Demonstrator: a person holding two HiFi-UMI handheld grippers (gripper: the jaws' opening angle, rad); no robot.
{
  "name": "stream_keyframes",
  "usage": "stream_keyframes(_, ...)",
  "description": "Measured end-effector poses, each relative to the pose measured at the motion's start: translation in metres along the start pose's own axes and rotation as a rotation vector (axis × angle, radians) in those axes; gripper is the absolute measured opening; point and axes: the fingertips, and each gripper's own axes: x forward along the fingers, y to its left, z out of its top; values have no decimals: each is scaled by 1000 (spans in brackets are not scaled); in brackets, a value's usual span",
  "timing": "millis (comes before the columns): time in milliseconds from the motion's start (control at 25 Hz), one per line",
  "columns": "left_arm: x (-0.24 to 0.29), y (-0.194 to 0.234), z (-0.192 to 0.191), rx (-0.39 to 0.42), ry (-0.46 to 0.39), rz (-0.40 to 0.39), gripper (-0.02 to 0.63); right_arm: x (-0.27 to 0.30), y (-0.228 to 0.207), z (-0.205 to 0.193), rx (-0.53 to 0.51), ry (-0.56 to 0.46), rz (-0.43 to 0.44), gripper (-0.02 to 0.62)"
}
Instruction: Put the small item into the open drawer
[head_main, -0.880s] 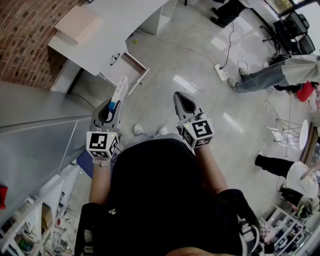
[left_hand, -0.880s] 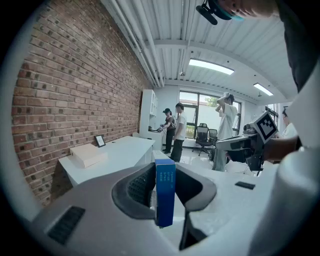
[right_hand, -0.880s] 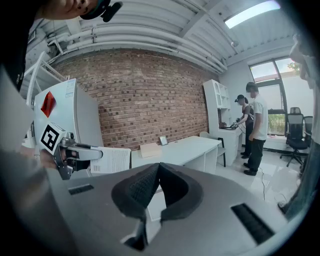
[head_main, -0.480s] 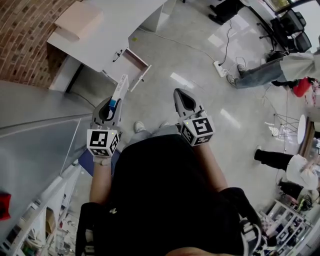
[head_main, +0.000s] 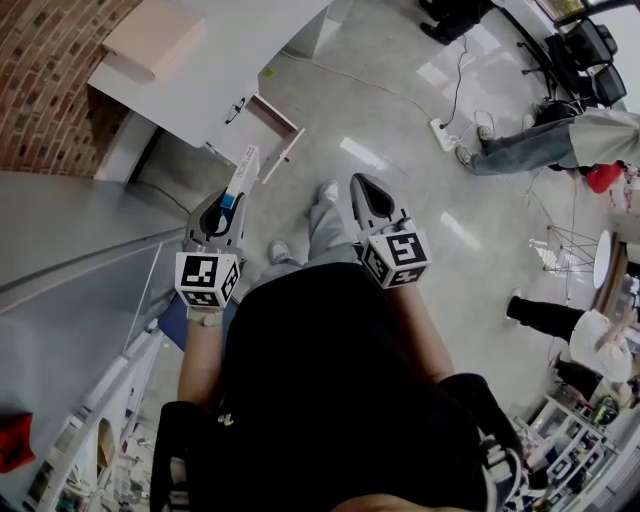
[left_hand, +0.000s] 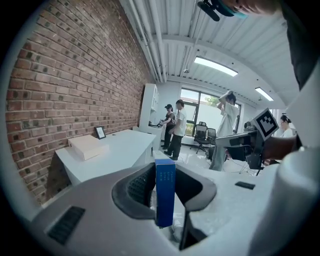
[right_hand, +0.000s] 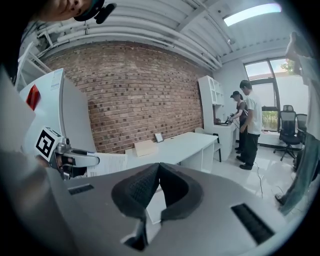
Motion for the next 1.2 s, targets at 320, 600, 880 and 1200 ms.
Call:
stream_keyframes(320, 66, 24, 15, -32, 42, 54, 97, 71, -47, 19, 6, 33, 64, 12)
stream_keyframes(600, 139, 29, 32, -62, 96, 118, 97, 134, -103, 43, -6, 73, 161, 12)
stream_keyframes(880, 216, 22, 30, -127, 190, 175, 97, 181, -157, 55, -3, 111, 250, 12)
stream_keyframes(1200, 265, 32, 17, -144, 285, 223, 97, 213, -185, 50, 14, 168, 292, 12)
